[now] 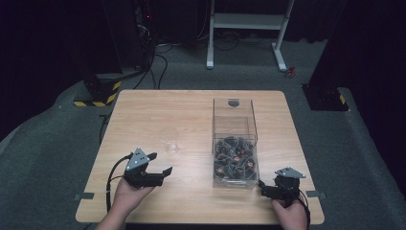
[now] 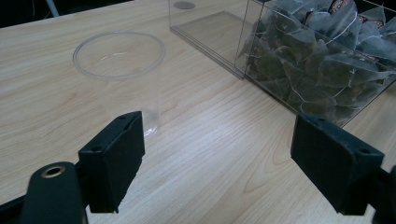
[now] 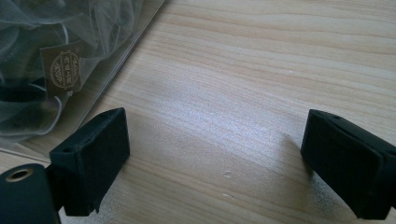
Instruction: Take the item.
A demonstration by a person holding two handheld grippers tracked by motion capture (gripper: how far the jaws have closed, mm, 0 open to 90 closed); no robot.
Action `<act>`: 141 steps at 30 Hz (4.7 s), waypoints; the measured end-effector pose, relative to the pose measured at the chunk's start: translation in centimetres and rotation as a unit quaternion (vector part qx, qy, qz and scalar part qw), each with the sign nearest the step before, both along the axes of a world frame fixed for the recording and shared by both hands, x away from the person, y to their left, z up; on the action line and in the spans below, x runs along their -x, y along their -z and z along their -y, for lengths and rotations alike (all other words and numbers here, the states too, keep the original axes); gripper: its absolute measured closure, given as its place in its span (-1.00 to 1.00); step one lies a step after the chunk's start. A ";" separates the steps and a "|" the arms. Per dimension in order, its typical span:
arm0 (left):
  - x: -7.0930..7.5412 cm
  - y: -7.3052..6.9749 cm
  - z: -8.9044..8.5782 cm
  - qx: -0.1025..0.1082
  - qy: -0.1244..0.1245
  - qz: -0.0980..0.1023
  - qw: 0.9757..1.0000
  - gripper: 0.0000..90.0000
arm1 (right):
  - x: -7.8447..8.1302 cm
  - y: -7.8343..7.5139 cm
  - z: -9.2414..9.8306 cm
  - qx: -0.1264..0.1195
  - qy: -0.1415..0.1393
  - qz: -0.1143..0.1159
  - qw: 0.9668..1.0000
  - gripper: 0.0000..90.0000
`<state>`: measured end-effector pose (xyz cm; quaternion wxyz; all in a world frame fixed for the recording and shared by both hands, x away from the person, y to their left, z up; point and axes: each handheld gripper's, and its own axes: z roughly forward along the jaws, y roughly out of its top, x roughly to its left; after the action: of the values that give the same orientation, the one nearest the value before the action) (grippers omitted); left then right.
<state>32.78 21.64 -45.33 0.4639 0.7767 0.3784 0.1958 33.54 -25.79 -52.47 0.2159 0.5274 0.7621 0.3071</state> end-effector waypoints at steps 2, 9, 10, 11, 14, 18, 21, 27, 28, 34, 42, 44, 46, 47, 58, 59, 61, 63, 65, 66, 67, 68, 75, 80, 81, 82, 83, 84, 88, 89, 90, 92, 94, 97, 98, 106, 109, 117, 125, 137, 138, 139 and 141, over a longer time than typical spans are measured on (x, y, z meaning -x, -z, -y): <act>0.0 -0.2 0.0 0.004 0.000 -0.001 1.000 -0.60 | 0.0 0.0 0.0 0.000 -0.001 0.000 1.000 -0.83; -0.1 -0.8 0.4 0.008 0.006 0.004 1.000 -0.59 | 0.0 0.0 0.2 0.000 -0.012 -0.002 1.000 -0.83; -0.1 -0.9 0.5 0.010 0.009 0.004 1.000 -0.59 | 0.0 0.0 0.2 0.000 -0.012 -0.002 1.000 -0.83; -0.1 -1.0 0.6 0.010 0.012 0.003 1.000 -0.59 | 0.0 0.0 0.2 0.001 -0.013 -0.001 1.000 -0.83; -0.3 -1.3 1.1 0.013 0.018 0.003 1.000 -0.58 | 0.0 0.0 0.2 -0.002 -0.009 -0.002 1.000 -0.83; -0.4 -1.5 1.5 0.017 0.022 0.002 1.000 -0.58 | 0.1 0.0 0.2 0.002 -0.010 0.000 1.000 -0.83; -0.5 -1.6 1.9 0.013 0.027 0.004 1.000 -0.58 | 0.1 0.0 0.2 0.002 -0.010 0.000 1.000 -0.83; -0.7 -2.0 2.8 0.015 0.038 0.003 0.999 -0.57 | 0.1 0.0 0.2 0.002 -0.010 0.000 1.000 -0.83; -0.8 -2.1 2.9 0.014 0.039 0.005 0.999 -0.57 | 0.1 0.0 0.2 0.002 -0.010 0.000 1.000 -0.83; -1.0 -2.5 3.8 0.016 0.050 0.005 0.999 -0.56 | 0.1 0.0 0.2 0.002 -0.010 0.001 1.000 -0.83; -1.2 -2.7 4.5 0.018 0.059 0.006 0.998 -0.56 | 0.1 0.0 0.2 0.002 -0.010 0.001 1.000 -0.83; -1.2 -2.8 4.7 0.017 0.062 0.006 0.998 -0.56 | 0.1 0.0 0.2 0.002 -0.010 0.002 1.000 -0.83; -1.3 -2.9 4.9 0.019 0.064 0.005 0.998 -0.56 | 0.1 0.0 0.2 0.002 -0.010 0.002 1.000 -0.83; -1.3 -3.0 5.0 0.018 0.066 0.006 0.998 -0.56 | 0.1 0.0 0.2 0.002 -0.010 0.002 1.000 -0.83; -1.8 -3.2 5.8 0.022 0.077 0.006 0.997 -0.55 | 0.1 0.0 0.2 0.002 -0.010 0.002 1.000 -0.83; -1.9 -3.2 5.9 0.023 0.077 0.006 0.997 -0.55 | 0.1 0.0 0.2 0.002 -0.010 0.002 1.000 -0.83; -1.9 -3.2 6.1 0.029 0.079 0.006 0.996 -0.55 | 0.1 0.0 0.2 0.002 -0.010 0.003 1.000 -0.83; -1.9 -3.2 6.2 0.028 0.080 0.006 0.996 -0.55 | 0.1 0.0 0.2 0.002 -0.010 0.002 1.000 -0.83; -2.0 -3.3 6.3 0.028 0.083 0.007 0.996 -0.54 | 0.1 0.0 0.2 0.002 -0.010 0.002 1.000 -0.83; -2.0 -3.3 6.4 0.026 0.083 0.006 0.996 -0.54 | 0.1 0.0 0.2 0.002 -0.010 0.002 1.000 -0.83; -2.0 -3.3 6.5 0.028 0.083 0.005 0.996 -0.54 | 0.1 0.0 0.2 0.002 -0.010 0.003 1.000 -0.83; -2.0 -3.4 6.5 0.028 0.085 0.006 0.996 -0.54 | 0.1 0.0 0.2 0.002 -0.010 0.003 1.000 -0.83; -2.2 -3.9 7.2 0.027 0.095 0.008 0.995 -0.53 | 0.1 0.0 0.2 0.002 -0.010 0.002 1.000 -0.83; -2.4 -4.3 7.8 0.027 0.100 0.010 0.995 -0.53 | 0.1 0.0 0.1 0.001 -0.008 0.002 1.000 -0.83; -2.5 -4.4 7.9 0.028 0.101 0.010 0.994 -0.53 | 0.1 0.0 0.1 0.001 -0.008 0.002 1.000 -0.83; -2.5 -4.4 8.1 0.028 0.104 0.008 0.994 -0.53 | 0.1 0.0 0.1 0.001 -0.008 0.002 1.000 -0.83; -2.6 -4.5 8.2 0.027 0.106 0.009 0.994 -0.53 | 0.1 0.0 0.1 0.001 -0.008 0.001 1.000 -0.83; -2.6 -4.5 8.3 0.028 0.107 0.009 0.994 -0.53 | 0.1 0.0 0.1 0.001 -0.008 0.001 1.000 -0.83; -2.6 -4.6 8.8 0.034 0.114 0.006 0.993 -0.51 | 0.1 0.0 0.1 0.001 -0.008 0.002 1.000 -0.83; -2.6 -4.6 8.9 0.034 0.115 0.007 0.993 -0.51 | 0.1 0.0 0.1 0.001 -0.008 0.001 1.000 -0.83; -2.6 -4.5 9.0 0.035 0.115 0.007 0.993 -0.51 | 0.1 0.0 0.1 0.001 -0.008 0.002 1.000 -0.83; -2.7 -4.5 9.2 0.036 0.116 0.006 0.993 -0.51 | 0.1 0.0 0.1 0.001 -0.008 0.002 1.000 -0.83; -2.7 -4.4 9.4 0.035 0.118 0.006 0.992 -0.51 | 0.1 0.0 0.1 0.001 -0.008 0.002 1.000 -0.83; -2.8 -4.2 9.8 0.035 0.120 0.004 0.992 -0.51 | 0.1 0.0 0.1 0.001 -0.008 0.002 1.000 -0.83; -2.8 -4.1 10.0 0.035 0.121 0.003 0.992 -0.51 | 0.1 0.0 0.1 0.001 -0.008 0.002 1.000 -0.83; -3.1 -3.7 11.0 0.035 0.125 -0.002 0.992 -0.46 | 0.1 0.0 0.1 0.001 -0.008 0.002 1.000 -0.83; -3.2 -3.6 11.2 0.034 0.126 0.000 0.991 -0.46 | 0.1 0.0 0.1 0.001 -0.008 0.002 1.000 -0.83; -3.3 -3.4 12.1 0.037 0.131 -0.003 0.991 -0.42 | 0.1 0.0 0.1 0.001 -0.008 0.002 1.000 -0.83; -3.8 -3.2 13.3 0.032 0.139 -0.006 0.990 -0.35 | 0.1 0.0 0.1 0.001 -0.009 0.001 1.000 -0.83; -4.6 -2.3 14.8 0.033 0.153 -0.017 0.987 -0.21 | 0.1 0.0 0.1 0.001 -0.009 0.002 1.000 -0.83; -4.6 -2.3 14.9 0.035 0.152 -0.018 0.988 -0.20 | 0.1 0.0 0.1 0.001 -0.009 0.002 1.000 -0.83; -4.6 -2.3 15.0 0.033 0.153 -0.018 0.988 -0.19 | 0.1 0.0 0.1 0.001 -0.009 0.001 1.000 -0.83; -4.7 -2.2 15.2 0.032 0.154 -0.018 0.987 -0.18 | 0.1 0.0 0.1 0.001 -0.009 0.002 1.000 -0.83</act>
<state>37.47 6.44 -43.10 0.5065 0.8137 0.2687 0.0955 33.41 -25.91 -52.49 0.2147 0.5196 0.7670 0.3091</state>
